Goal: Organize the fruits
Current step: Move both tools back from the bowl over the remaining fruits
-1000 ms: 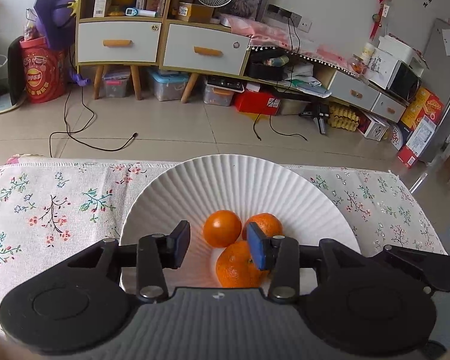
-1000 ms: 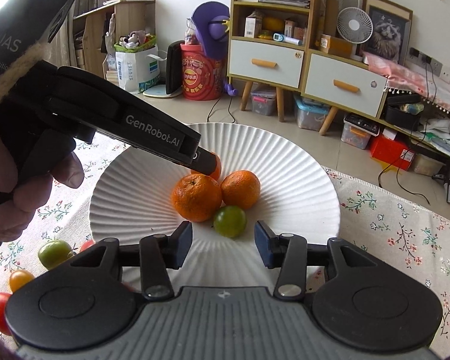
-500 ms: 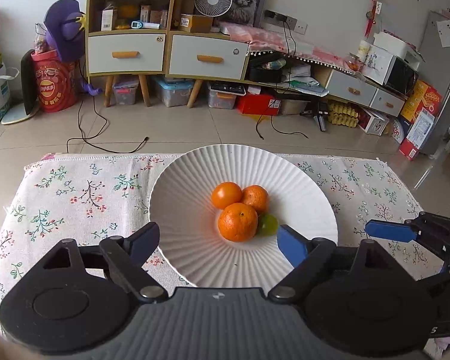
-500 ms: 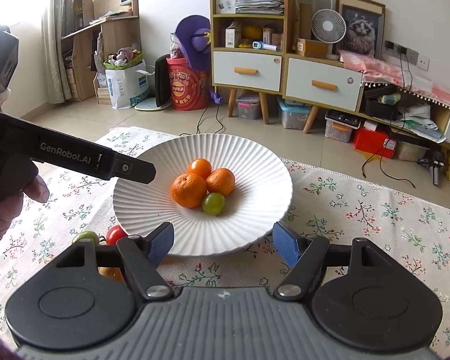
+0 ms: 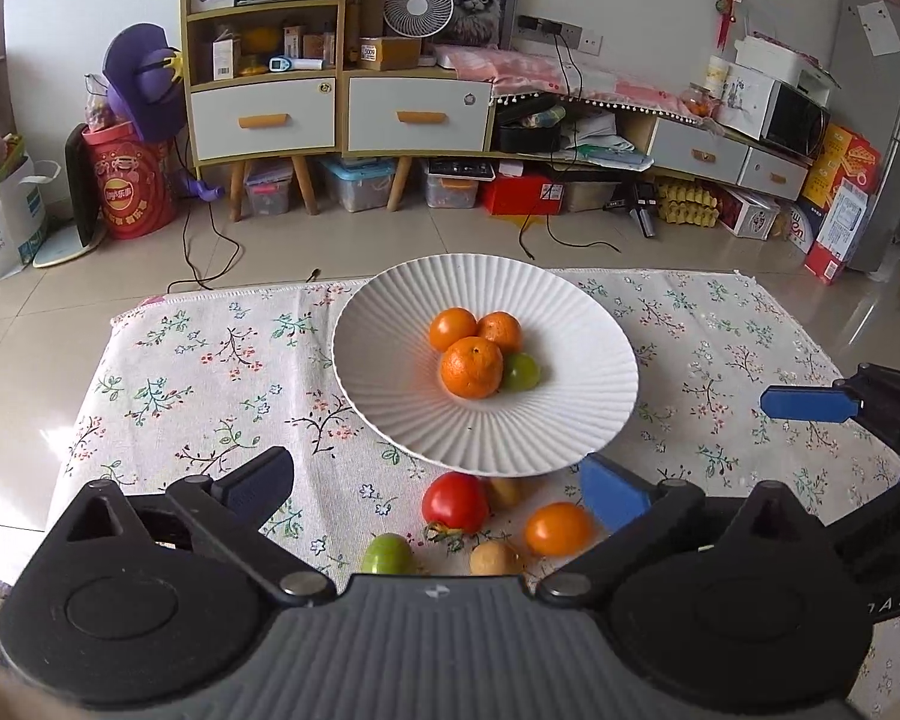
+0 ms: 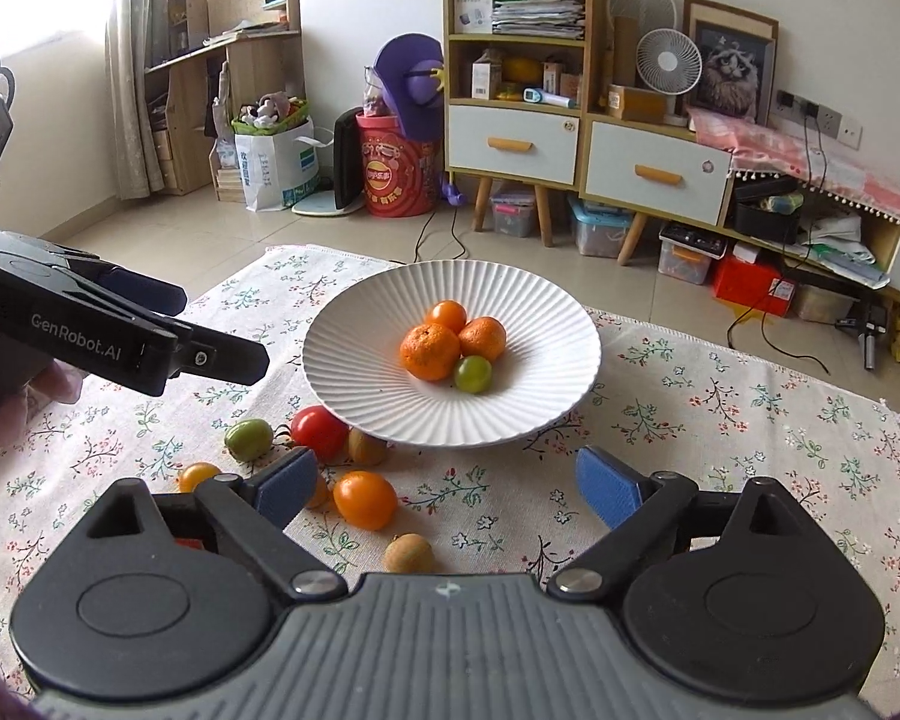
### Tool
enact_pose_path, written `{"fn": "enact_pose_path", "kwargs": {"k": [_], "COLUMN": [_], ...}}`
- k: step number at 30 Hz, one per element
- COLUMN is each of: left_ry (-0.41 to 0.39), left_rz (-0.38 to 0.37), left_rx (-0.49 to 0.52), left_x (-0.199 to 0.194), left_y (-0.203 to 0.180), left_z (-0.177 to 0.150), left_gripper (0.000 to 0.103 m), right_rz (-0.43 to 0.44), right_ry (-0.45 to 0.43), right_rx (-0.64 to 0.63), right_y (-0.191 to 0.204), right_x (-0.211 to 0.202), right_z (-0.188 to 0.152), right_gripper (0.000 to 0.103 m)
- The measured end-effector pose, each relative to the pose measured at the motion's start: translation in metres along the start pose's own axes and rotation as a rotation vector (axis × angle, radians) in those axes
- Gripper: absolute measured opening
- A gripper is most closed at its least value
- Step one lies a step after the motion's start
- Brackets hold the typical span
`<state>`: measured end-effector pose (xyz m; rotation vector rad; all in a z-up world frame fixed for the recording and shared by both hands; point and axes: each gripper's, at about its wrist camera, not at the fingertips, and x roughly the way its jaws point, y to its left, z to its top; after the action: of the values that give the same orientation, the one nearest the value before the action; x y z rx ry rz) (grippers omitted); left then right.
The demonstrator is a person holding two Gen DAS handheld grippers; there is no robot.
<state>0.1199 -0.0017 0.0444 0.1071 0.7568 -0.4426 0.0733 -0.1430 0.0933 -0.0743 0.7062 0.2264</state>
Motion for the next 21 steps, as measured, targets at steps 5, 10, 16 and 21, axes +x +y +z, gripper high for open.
{"fn": "enact_pose_path", "kwargs": {"k": [5, 10, 16, 21], "left_ry": [0.030, 0.054, 0.058, 0.046], "left_rz": [0.016, 0.037, 0.062, 0.067], "left_rx": [0.013, 0.009, 0.022, -0.008], "left_x": [-0.008, -0.010, -0.015, -0.022], "left_y": [0.000, -0.001, -0.002, 0.001], "left_z": [-0.016, -0.029, -0.053, -0.066], "left_gripper": [0.099, 0.099, 0.099, 0.099], "right_rz": [0.016, -0.003, -0.016, -0.025], "right_ry": [0.019, 0.037, 0.033, 0.020], "right_rx": [0.013, 0.002, -0.014, -0.027], "right_y": [0.004, 0.008, 0.013, 0.014], "right_x": [-0.004, -0.005, -0.008, -0.012], "right_z": [-0.010, -0.016, -0.027, -0.035], "right_gripper": [0.096, 0.098, 0.099, 0.102]}}
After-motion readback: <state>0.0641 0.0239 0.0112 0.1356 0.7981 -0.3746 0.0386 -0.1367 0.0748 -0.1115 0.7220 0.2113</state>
